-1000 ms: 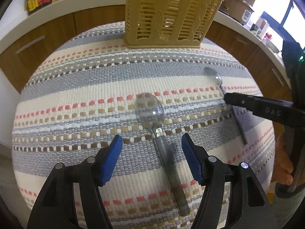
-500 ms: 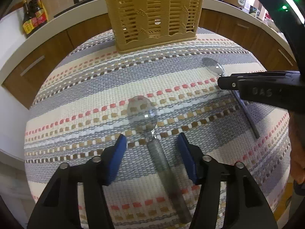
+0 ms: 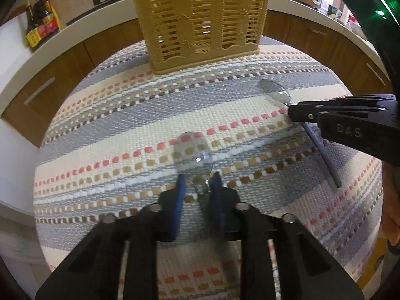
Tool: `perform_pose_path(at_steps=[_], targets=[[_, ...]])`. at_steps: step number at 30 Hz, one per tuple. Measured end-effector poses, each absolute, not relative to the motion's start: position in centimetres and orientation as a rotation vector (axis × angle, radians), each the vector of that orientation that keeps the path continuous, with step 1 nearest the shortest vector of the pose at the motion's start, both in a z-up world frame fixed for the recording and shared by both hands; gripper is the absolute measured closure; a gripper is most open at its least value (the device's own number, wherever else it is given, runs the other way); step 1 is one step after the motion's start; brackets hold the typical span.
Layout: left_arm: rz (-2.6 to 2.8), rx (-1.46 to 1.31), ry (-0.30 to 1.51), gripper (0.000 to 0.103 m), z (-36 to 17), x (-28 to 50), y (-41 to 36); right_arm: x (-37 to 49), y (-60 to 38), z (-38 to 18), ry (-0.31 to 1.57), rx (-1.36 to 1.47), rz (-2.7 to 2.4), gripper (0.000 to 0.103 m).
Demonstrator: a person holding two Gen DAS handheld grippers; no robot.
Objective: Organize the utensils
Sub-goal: 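Grasp a clear spoon with the left tool while the right tool grasps the other clear spoon, then lift both clear spoons up and carry them over the caddy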
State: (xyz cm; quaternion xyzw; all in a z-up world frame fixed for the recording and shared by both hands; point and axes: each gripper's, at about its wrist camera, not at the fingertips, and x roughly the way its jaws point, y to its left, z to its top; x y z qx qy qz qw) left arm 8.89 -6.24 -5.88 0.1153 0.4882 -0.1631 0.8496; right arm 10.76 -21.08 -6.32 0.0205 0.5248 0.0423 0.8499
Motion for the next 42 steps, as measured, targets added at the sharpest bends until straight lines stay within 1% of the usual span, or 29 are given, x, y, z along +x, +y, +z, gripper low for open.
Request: perform_pose_path(at_steps=[4, 9, 18, 26, 28, 34, 42], targets=[[-0.348, 0.208, 1.013, 0.093, -5.7, 8.9, -5.7, 10.1, -21.7, -5.2, 1.057, 0.096, 0.152, 0.093], [-0.381, 0.145, 0.923, 0.093, -3.7, 7.9, -5.0, 9.1, -22.1, -2.8, 0.974, 0.135, 0.232, 0.093], [-0.419, 0.061, 0.662, 0.093, 4.0, 6.6, -3.8, 7.0, -23.0, 3.8, 0.74, 0.141, 0.304, 0.093], [-0.477, -0.042, 0.415, 0.093, 10.8, 7.2, -3.2, 6.2, -22.8, 9.0, 0.514, 0.123, 0.303, 0.093], [-0.497, -0.083, 0.347, 0.093, 12.6, 7.6, -3.1, 6.5, -22.9, 10.1, 0.464, 0.115, 0.287, 0.093], [-0.482, -0.153, 0.219, 0.093, 15.8, 9.6, -4.1, 8.4, -23.4, 12.3, 0.372, 0.105, 0.273, 0.093], [-0.428, -0.148, 0.152, 0.093, 16.3, 14.0, -6.6, 13.9, -24.6, 13.0, 0.33, 0.097, 0.247, 0.093]])
